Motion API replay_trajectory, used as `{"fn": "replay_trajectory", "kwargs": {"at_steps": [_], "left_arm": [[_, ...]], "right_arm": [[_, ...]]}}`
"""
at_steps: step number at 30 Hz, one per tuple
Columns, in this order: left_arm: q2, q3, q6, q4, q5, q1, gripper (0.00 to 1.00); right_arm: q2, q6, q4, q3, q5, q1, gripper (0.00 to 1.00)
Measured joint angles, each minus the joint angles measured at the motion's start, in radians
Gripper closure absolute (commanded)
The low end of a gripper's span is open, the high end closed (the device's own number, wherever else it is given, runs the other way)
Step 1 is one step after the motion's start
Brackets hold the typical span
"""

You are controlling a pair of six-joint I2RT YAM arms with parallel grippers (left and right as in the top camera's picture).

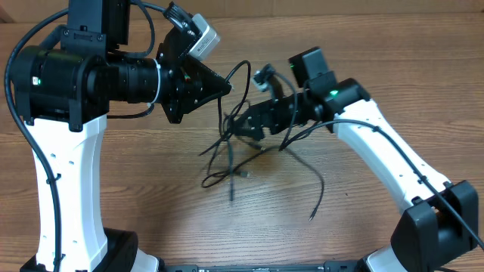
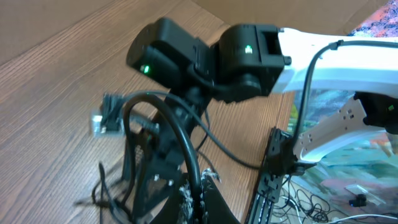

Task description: Untangle cables

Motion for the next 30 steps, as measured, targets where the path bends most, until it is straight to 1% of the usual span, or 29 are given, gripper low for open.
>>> {"fn": "replay_trajectory", "kwargs": {"at_steps": [1,2,3,4,5,6,10,14,19,28,29,30], "left_arm": [[0.000,0.000,0.000,0.000,0.000,0.000,0.96],[0.000,0.000,0.000,0.000,0.001,0.000,0.96],[0.000,0.000,0.000,0.001,0.001,0.000,0.96],[0.000,0.000,-0.001,0.001,0.001,0.000,0.96],[0.000,0.000,-0.001,0.001,0.001,0.000,0.96],[0.000,0.000,-0.001,0.001,0.002,0.000,0.96],[0.000,0.000,-0.001,0.002,0.002,0.000,0.96],[0.000,0.000,-0.001,0.004,0.002,0.000,0.96],[0.000,0.000,-0.002,0.022,0.001,0.000,0.96],[0.000,0.000,-0.037,0.076,0.002,0.000,0.96],[0.000,0.000,-0.044,0.079,0.002,0.000,0.96],[0.000,0.000,-0.048,0.081,0.003,0.000,0.96]], "right_arm": [[0.000,0.011,0.014,0.000,0.013,0.016,0.54],[0.000,0.031,0.025,0.000,0.024,0.029,0.55],[0.000,0.052,0.034,0.000,0.039,0.041,0.48],[0.000,0.068,0.039,0.000,0.048,0.049,0.28],[0.000,0.084,0.045,0.000,0.056,0.057,0.20],[0.000,0.093,0.050,0.000,0.065,0.062,0.18],[0.000,0.132,0.069,0.000,0.089,0.078,0.19],[0.000,0.202,0.092,0.000,0.100,0.084,0.28],[0.000,0.263,0.077,0.000,0.095,0.092,0.27],[0.000,0.288,0.056,0.000,0.103,0.177,0.27],[0.000,0.290,0.057,0.000,0.116,0.192,0.28],[0.000,0.291,0.056,0.000,0.124,0.201,0.37]]}}
